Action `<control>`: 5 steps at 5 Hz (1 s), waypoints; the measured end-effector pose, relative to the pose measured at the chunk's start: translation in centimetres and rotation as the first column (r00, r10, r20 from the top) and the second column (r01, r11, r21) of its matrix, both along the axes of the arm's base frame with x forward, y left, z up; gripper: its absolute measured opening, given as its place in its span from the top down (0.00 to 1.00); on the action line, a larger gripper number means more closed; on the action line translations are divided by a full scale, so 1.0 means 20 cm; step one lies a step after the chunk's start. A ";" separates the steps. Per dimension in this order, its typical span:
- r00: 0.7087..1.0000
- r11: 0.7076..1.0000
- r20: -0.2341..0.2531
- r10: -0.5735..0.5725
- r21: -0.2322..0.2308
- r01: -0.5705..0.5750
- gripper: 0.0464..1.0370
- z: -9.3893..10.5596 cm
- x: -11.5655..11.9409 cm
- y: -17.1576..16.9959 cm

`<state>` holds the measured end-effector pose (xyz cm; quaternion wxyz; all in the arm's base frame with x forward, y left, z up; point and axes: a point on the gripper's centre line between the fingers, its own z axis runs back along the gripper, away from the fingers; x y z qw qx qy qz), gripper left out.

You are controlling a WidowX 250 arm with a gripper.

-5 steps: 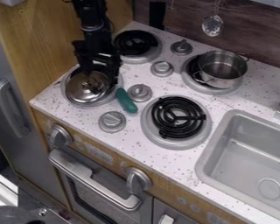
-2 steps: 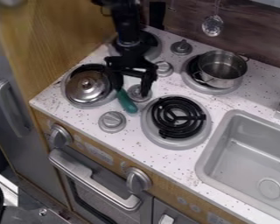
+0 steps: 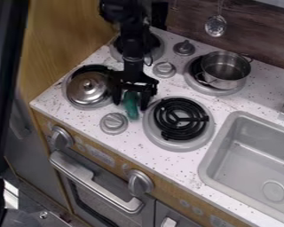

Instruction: Put the green object on the lower right burner

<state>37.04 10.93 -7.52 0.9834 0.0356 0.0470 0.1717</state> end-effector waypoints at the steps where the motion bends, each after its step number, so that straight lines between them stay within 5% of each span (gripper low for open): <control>1: 1.000 1.000 -0.009 0.001 0.021 -0.001 0.08 -0.01 0.01 0.03; 3: 0.999 0.998 -0.028 -0.043 0.036 0.044 0.59 -0.02 0.00 -0.03; 5: 0.992 0.991 0.007 -0.129 0.046 0.128 0.60 0.00 0.02 -0.10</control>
